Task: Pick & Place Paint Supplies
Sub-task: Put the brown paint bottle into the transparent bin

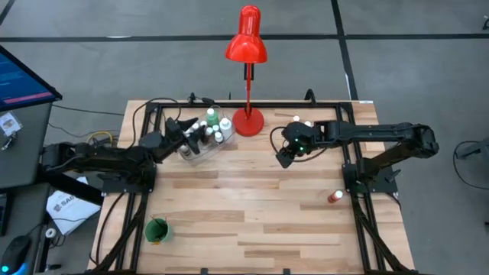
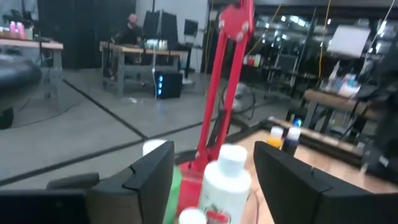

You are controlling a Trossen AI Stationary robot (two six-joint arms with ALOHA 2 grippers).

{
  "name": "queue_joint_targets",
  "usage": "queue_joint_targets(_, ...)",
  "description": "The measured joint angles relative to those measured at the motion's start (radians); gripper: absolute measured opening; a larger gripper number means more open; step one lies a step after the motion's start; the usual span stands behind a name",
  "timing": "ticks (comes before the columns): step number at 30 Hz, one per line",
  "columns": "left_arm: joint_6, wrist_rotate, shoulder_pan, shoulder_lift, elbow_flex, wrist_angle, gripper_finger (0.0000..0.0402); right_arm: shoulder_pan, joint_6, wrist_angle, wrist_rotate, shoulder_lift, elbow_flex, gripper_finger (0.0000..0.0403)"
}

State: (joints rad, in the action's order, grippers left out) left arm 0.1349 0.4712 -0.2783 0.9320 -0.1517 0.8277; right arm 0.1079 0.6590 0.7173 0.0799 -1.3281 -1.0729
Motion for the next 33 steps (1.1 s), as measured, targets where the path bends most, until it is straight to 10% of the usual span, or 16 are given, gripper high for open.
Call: queue_joint_targets(33,-0.050,-0.106,0.006,-0.101,-0.171,0.001,0.0240,-0.018,0.217,0.468,-0.012,0.136,0.072,0.0227)
